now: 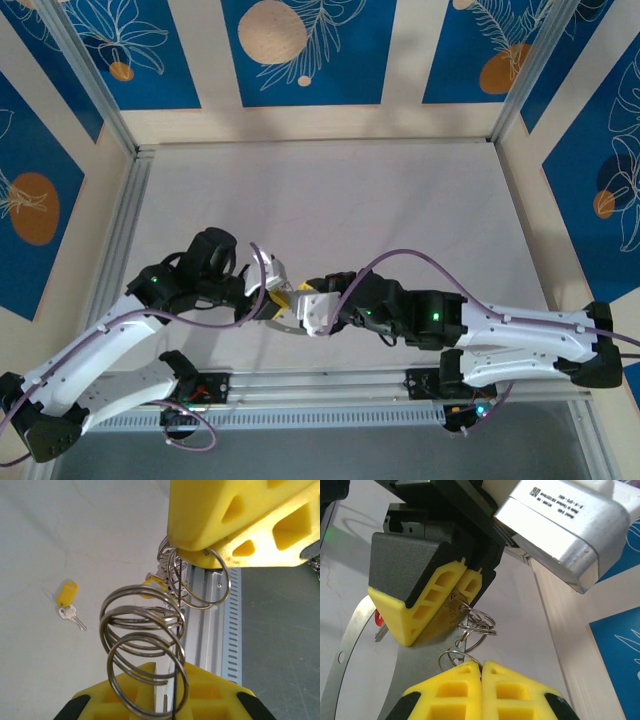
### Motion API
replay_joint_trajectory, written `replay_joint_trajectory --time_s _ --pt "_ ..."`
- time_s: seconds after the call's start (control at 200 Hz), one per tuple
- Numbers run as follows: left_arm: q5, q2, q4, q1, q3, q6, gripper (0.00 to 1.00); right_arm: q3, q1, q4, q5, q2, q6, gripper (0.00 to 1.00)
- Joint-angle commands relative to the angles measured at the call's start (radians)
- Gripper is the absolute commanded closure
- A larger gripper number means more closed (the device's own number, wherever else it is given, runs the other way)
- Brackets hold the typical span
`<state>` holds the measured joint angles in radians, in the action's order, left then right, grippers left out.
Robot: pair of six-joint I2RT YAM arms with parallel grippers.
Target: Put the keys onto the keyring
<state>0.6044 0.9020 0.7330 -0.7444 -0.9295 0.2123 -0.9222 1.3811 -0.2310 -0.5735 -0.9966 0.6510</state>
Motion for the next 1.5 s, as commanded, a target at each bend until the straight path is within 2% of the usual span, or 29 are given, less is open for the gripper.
replay_joint_trajectory --time_s 0.0,0.235,0.42,0.735,0.875,1.02,1.195,1.496 --pt "-0.031 -0.003 -0.064 -0.008 -0.009 -0.01 1.0 -0.001 0.032 0.105 0.034 0.026 0.005 1.0" --pt "-0.037 -0.013 -0.079 -0.008 -0.006 -0.013 1.0 -0.011 0.033 0.03 0.057 0.009 -0.047 1.0" --pt "-0.044 -0.021 -0.085 -0.007 -0.006 -0.013 1.0 -0.027 -0.031 -0.024 0.081 0.021 -0.174 1.0" --pt "-0.04 -0.029 -0.09 -0.007 -0.008 -0.013 1.0 -0.007 -0.329 -0.088 0.565 0.096 -0.472 1.0" --pt "-0.04 -0.031 -0.093 -0.008 -0.009 -0.014 1.0 -0.024 -0.372 -0.106 0.67 0.068 -0.513 1.0" --pt "-0.042 -0.035 -0.09 -0.007 -0.008 -0.013 1.0 -0.022 -0.378 -0.099 0.68 0.066 -0.529 1.0" --pt "-0.043 -0.037 -0.089 -0.007 -0.005 -0.012 1.0 -0.01 -0.433 -0.068 0.741 0.119 -0.575 0.73" --pt "-0.045 -0.033 -0.088 -0.007 -0.01 -0.013 1.0 -0.035 -0.465 -0.057 0.813 0.067 -0.59 0.63"
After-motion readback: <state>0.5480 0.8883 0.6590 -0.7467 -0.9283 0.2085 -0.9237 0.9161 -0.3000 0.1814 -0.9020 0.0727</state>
